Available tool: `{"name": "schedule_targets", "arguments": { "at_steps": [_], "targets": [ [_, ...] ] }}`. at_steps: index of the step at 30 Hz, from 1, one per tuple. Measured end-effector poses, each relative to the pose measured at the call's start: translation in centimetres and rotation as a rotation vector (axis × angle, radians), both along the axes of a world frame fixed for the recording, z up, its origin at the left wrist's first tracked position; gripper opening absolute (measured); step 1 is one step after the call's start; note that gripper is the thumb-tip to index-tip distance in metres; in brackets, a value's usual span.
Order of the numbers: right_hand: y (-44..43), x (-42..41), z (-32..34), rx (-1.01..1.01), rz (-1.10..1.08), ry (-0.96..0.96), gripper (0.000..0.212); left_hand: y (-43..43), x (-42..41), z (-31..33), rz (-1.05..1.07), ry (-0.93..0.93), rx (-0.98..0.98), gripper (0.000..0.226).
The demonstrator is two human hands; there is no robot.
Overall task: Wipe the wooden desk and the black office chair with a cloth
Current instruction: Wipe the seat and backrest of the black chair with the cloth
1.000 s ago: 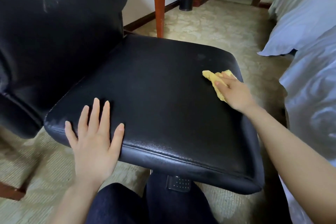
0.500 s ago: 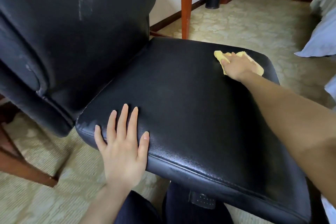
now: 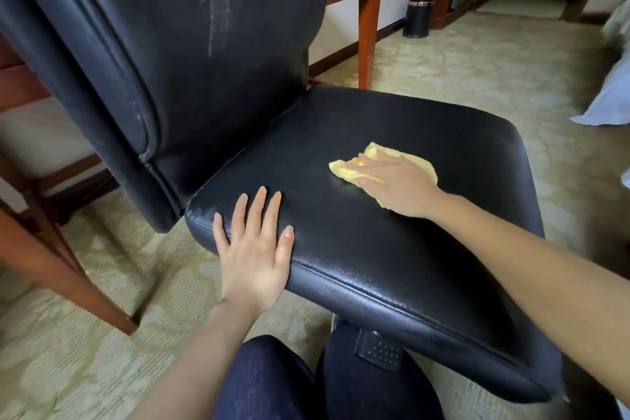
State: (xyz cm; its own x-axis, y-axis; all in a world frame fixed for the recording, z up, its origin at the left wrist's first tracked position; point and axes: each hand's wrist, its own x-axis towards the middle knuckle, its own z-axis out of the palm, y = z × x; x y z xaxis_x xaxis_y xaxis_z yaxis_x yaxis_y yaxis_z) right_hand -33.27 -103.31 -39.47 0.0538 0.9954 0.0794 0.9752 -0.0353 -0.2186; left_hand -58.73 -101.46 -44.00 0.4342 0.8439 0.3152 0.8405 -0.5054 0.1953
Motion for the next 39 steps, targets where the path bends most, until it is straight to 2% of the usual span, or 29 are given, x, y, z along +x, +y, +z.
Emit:
{"name": "schedule_targets", "arguments": {
  "at_steps": [6,13,17,20,23,25,28,30,32,36,39],
  "targets": [
    [-2.6,-4.8,-0.4,0.063,0.263,-0.154,0.043,0.2,-0.7,0.3,-0.016,0.037,-0.053,0.070],
    [-5.1,-5.4,-0.2,0.066,0.465,0.092,0.039,0.5,-1.4,1.4,-0.039,0.168,-0.102,0.070],
    [-5.7,-4.5,0.4,0.053,0.488,0.220,0.045,0.9,-1.3,3.3,-0.127,0.393,-0.142,0.094],
    [-4.5,-3.9,3.2,-0.208,0.347,0.478,0.048,1.9,-1.0,6.5,-0.217,0.619,-0.276,0.091],
    [-1.8,-3.9,6.0,-0.415,0.152,0.924,0.035,2.8,0.4,9.0,-0.251,0.789,-0.424,0.079],
    [-0.2,-4.0,8.4,-0.378,-0.045,1.172,0.026,3.6,1.8,10.5,-0.262,0.941,-0.489,0.079],
    [0.3,-3.9,12.0,-0.291,-0.372,1.512,0.023,4.0,3.7,13.6,-0.302,1.184,-0.538,0.074],
    [0.1,-3.7,15.3,-0.276,-0.524,1.625,0.023,4.5,4.4,17.1,-0.319,1.178,-0.550,0.069],
    [0.0,-3.4,18.6,-0.274,-0.608,1.687,0.030,4.8,4.7,21.0,-0.384,1.071,-0.484,0.064],
    [1.0,-3.1,29.5,-0.220,-0.735,1.778,0.040,6.8,3.7,33.6,-0.558,0.876,-0.283,0.052],
    [1.3,-3.8,37.8,-0.118,-0.865,1.853,0.037,8.2,2.0,44.2,-0.555,0.780,-0.163,0.048]
  ]
}}
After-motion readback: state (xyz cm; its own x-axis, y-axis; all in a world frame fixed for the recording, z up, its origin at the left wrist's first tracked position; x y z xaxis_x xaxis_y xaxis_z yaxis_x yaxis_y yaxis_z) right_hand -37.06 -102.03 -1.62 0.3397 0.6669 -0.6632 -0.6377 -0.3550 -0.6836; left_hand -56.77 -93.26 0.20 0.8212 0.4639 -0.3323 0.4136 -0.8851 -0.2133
